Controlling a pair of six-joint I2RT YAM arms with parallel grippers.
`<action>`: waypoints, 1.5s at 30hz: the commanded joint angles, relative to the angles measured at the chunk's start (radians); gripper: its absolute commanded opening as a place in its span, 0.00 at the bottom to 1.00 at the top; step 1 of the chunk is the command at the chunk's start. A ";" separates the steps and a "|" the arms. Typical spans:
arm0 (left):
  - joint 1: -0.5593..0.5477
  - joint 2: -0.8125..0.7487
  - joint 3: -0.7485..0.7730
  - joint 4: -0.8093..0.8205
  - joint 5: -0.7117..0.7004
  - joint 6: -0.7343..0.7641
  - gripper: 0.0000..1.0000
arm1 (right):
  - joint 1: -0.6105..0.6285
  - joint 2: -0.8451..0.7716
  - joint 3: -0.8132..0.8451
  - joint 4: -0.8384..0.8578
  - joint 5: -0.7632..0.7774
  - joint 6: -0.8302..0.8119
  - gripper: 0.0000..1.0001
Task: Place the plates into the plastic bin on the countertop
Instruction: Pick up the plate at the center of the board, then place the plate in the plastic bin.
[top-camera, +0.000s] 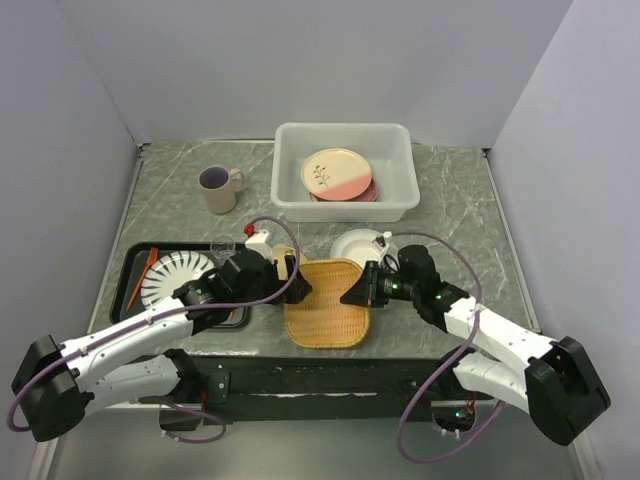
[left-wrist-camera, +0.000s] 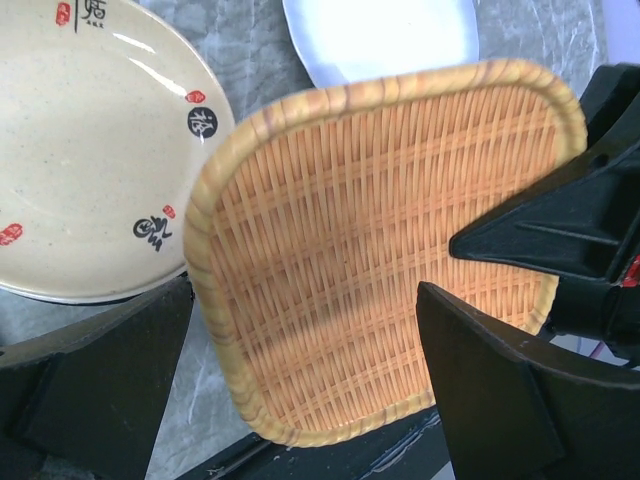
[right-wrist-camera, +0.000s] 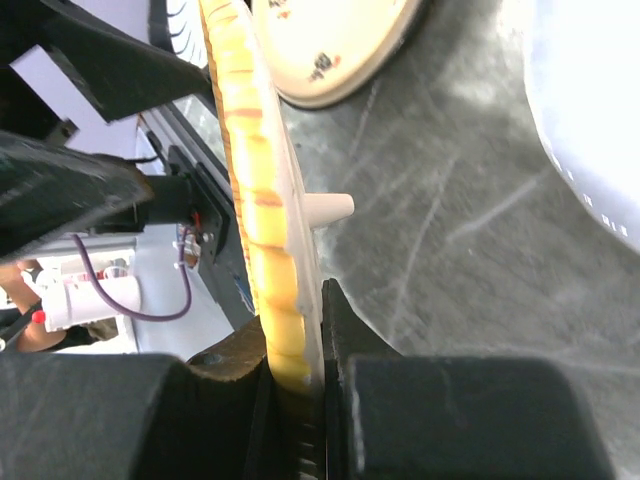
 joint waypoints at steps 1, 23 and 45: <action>0.003 -0.034 0.049 -0.008 -0.033 0.030 0.99 | 0.002 0.025 0.101 0.072 -0.039 -0.014 0.00; 0.339 -0.090 0.012 0.052 0.206 0.110 0.99 | -0.087 0.126 0.236 0.073 -0.088 -0.053 0.00; 0.516 -0.042 -0.019 0.118 0.355 0.098 0.99 | -0.273 0.236 0.377 0.127 -0.201 -0.033 0.00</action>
